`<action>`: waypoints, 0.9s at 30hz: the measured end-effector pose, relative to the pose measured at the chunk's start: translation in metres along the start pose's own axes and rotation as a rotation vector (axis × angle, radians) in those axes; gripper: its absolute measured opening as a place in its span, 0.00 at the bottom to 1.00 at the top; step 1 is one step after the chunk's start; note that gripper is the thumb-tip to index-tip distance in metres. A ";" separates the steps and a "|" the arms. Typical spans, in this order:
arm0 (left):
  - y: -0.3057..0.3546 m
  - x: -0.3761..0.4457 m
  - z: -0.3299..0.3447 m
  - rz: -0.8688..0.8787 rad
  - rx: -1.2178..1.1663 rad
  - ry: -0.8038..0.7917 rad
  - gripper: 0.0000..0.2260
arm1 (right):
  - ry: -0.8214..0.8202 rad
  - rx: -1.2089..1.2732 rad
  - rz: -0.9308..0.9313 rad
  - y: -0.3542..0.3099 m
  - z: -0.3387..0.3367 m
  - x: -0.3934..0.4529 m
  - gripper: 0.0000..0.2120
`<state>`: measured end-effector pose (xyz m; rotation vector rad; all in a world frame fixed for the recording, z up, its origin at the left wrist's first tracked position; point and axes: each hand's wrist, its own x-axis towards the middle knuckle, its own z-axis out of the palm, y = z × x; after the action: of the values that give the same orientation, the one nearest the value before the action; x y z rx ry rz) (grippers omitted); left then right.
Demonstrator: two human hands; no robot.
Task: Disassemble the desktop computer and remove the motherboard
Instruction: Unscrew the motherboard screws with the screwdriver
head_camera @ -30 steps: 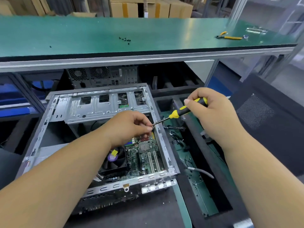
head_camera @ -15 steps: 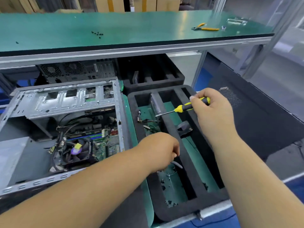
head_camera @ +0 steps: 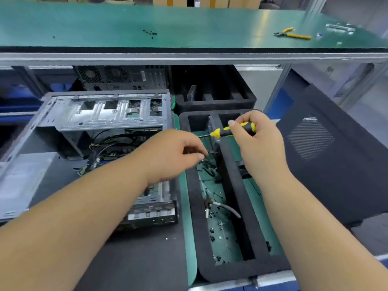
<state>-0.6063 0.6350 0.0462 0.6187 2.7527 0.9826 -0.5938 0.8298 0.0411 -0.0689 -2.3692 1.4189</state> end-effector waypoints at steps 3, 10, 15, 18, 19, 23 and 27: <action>-0.024 -0.002 -0.018 -0.068 -0.054 0.074 0.05 | -0.036 0.008 -0.036 -0.010 0.023 0.005 0.07; -0.084 0.000 -0.042 -0.234 0.020 0.121 0.06 | -0.145 -0.080 -0.109 -0.032 0.073 0.015 0.07; -0.118 0.005 -0.050 -0.272 0.141 -0.062 0.04 | -0.227 -0.299 -0.202 -0.040 0.098 0.019 0.06; -0.128 0.013 -0.055 -0.268 0.255 -0.251 0.10 | -0.327 -0.529 -0.376 -0.046 0.113 0.022 0.05; -0.131 0.017 -0.056 -0.249 0.314 -0.325 0.14 | -0.363 -0.638 -0.447 -0.047 0.119 0.023 0.05; -0.136 0.032 -0.053 -0.150 0.469 -0.519 0.22 | -0.486 -0.938 -0.576 -0.049 0.142 0.029 0.05; -0.138 0.047 -0.046 -0.074 0.525 -0.606 0.25 | -0.562 -1.121 -0.598 -0.051 0.160 0.031 0.07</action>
<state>-0.7065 0.5324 -0.0056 0.7245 2.4247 0.0095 -0.6702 0.6775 0.0270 0.7495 -2.9278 -0.2832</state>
